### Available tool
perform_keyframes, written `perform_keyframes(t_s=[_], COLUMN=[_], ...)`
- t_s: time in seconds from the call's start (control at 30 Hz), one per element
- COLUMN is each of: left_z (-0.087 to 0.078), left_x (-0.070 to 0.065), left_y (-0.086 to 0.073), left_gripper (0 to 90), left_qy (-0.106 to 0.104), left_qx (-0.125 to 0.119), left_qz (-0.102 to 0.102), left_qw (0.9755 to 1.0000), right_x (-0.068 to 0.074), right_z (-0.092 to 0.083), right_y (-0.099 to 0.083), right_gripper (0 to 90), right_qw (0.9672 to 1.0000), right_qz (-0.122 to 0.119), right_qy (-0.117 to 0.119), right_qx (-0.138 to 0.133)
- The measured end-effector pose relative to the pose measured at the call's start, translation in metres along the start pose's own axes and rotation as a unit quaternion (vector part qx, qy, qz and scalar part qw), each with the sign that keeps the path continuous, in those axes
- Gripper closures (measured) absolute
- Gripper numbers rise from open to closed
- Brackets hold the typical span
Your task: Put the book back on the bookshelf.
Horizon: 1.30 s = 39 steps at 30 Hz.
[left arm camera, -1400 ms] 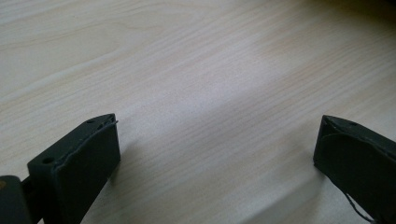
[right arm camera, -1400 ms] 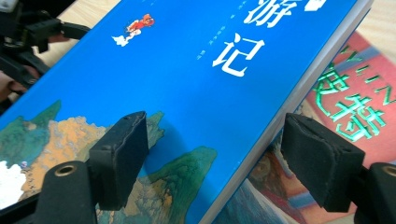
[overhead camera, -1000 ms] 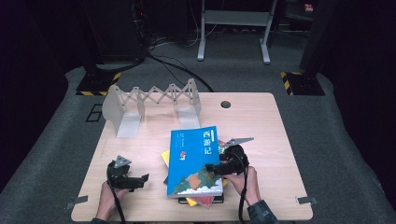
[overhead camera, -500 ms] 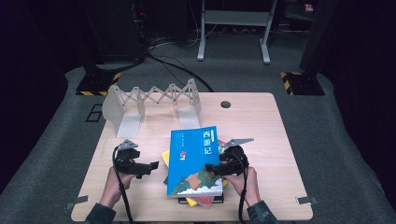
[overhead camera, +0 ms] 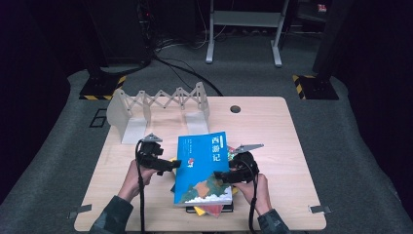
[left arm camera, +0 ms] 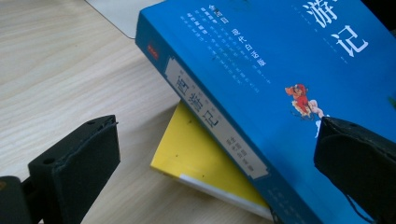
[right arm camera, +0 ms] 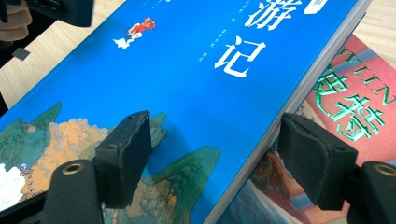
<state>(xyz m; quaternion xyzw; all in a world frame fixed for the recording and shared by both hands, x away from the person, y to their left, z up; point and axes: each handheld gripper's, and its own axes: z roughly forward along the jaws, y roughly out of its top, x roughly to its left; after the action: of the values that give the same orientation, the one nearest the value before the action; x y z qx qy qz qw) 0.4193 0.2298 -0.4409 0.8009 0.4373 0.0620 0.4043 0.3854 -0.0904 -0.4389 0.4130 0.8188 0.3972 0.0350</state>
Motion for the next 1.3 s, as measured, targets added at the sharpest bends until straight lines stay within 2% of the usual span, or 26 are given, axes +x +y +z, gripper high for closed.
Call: perform_keyframes(t_s=[0.03,0.07,0.17,0.2,0.23,0.27,0.3,0.33,0.37,0.53,0.57,0.63,0.67,0.77,0.83,0.9,1.03,1.3], left_z=[0.002,0.005,0.009,0.011,0.011,0.012,0.012,0.013,0.013,0.016,0.016,0.015,0.015,0.015,0.014,0.015,0.019,0.024], left_x=[-0.001,-0.003,-0.003,-0.005,-0.004,-0.006,-0.006,-0.007,-0.007,-0.011,-0.011,-0.009,-0.01,-0.007,-0.005,0.0,0.008,0.01], left_y=[0.001,0.002,0.004,0.005,0.006,0.006,0.007,0.007,0.007,0.008,0.008,0.008,0.008,0.008,0.007,0.007,0.007,0.011], left_gripper=[0.8,1.2,3.6,4.7,5.4,5.9,7.2,7.5,7.6,9.7,10.0,9.1,9.2,9.0,8.5,7.8,5.8,1.1], left_qy=[-0.006,-0.001,-0.008,-0.005,-0.01,-0.015,-0.014,-0.017,-0.018,-0.039,-0.037,-0.032,-0.029,-0.024,-0.023,-0.028,-0.05,-0.05], left_qx=[0.007,0.001,0.016,0.013,0.021,0.017,0.018,0.019,0.023,0.029,0.031,0.031,0.026,0.026,0.025,0.026,0.03,0.038], left_qz=[0.003,0.0,0.014,0.011,0.017,0.01,0.019,0.016,0.026,0.027,0.029,0.032,0.023,0.022,0.012,0.003,-0.017,-0.019], left_qw=[0.9999,1.0,0.9997,0.9998,0.9996,0.9997,0.9996,0.9996,0.9992,0.9984,0.9984,0.9985,0.999,0.9991,0.9993,0.9993,0.9981,0.9978], right_x=[0.0,0.0,0.001,0.001,0.001,0.001,0.001,0.001,0.0,0.002,0.003,0.005,0.005,0.007,0.008,0.009,0.009,0.008], right_z=[0.0,0.0,0.0,0.0,0.0,0.0,0.0,0.001,0.001,0.004,0.005,0.006,0.007,0.009,0.011,0.013,0.014,0.014], right_y=[0.0,0.0,0.001,0.001,0.001,0.001,0.001,0.001,0.001,0.004,0.004,0.005,0.006,0.007,0.008,0.009,0.01,0.009], right_gripper=[26.0,26.0,26.1,26.4,26.4,26.4,26.4,26.4,26.5,26.6,26.6,26.6,26.6,26.6,26.6,26.6,26.6,26.7], right_qw=[1.0,1.0,1.0,1.0,1.0,1.0,1.0,1.0,1.0,1.0,1.0,1.0,1.0,1.0,1.0,1.0,0.9999,0.9999], right_qz=[-0.001,0.0,0.002,0.002,0.003,0.003,0.005,0.002,0.0,0.002,-0.002,0.004,0.0,0.0,-0.003,-0.002,-0.008,-0.001], right_qy=[0.0,0.001,-0.001,-0.001,0.001,0.002,0.001,0.0,-0.001,0.001,0.001,0.002,0.002,0.005,0.006,0.007,0.008,0.01], right_qx=[0.0,0.001,0.003,0.003,0.002,0.002,0.002,0.002,0.002,0.002,0.002,0.004,0.002,0.001,0.0,0.003,-0.001,0.0])
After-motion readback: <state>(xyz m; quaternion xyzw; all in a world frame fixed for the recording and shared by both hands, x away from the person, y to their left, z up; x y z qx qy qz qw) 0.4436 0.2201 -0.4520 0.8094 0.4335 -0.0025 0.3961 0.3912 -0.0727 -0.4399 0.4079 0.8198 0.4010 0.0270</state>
